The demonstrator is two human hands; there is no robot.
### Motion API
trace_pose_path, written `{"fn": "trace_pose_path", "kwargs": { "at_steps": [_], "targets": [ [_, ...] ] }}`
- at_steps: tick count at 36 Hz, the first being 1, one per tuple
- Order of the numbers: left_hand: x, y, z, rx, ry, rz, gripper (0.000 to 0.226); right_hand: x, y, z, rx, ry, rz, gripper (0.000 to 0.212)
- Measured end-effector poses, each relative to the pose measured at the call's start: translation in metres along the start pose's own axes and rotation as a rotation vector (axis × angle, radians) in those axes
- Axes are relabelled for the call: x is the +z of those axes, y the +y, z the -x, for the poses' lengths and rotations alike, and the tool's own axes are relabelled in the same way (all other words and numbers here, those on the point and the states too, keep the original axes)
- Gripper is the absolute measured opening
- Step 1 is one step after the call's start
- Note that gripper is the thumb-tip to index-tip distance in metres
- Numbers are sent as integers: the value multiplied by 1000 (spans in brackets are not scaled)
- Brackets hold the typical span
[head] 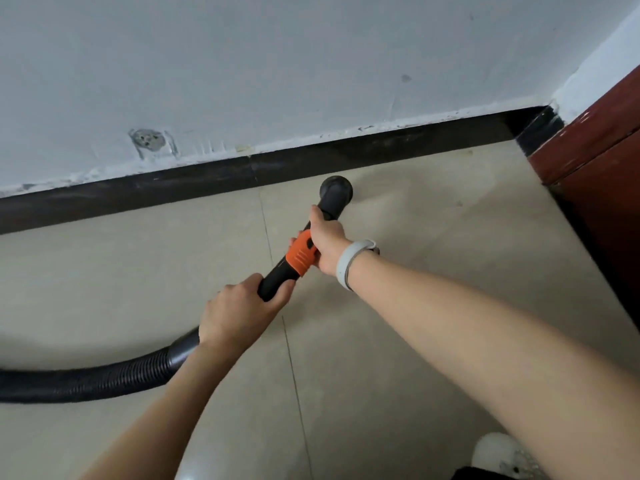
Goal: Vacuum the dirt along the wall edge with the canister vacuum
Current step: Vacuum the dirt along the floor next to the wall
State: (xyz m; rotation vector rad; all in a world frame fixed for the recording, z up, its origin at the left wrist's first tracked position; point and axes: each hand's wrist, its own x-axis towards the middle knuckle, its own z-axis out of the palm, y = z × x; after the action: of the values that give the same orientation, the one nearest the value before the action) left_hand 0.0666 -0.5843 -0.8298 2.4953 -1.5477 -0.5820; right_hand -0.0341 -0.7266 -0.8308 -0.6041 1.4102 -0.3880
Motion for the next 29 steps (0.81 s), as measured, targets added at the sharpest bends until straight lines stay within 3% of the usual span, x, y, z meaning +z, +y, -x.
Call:
{"fn": "trace_pose_path", "kwargs": {
  "at_steps": [4, 7, 13, 18, 29],
  "targets": [
    [1, -26, 5, -53, -24, 43, 58, 29, 13, -5, 54, -8, 99, 48],
    [3, -25, -5, -33, -69, 50, 58, 26, 10, -10, 60, 15, 87, 43],
    [13, 33, -31, 108, -177, 28, 56, -39, -12, -17, 53, 184, -53, 36],
    [31, 65, -9, 208, -218, -8, 56, -91, 8, -5, 88, 270, -209, 33],
    [40, -42, 78, 41, -79, 37, 54, 1, 90, 41, 63, 153, -128, 33]
  ]
}}
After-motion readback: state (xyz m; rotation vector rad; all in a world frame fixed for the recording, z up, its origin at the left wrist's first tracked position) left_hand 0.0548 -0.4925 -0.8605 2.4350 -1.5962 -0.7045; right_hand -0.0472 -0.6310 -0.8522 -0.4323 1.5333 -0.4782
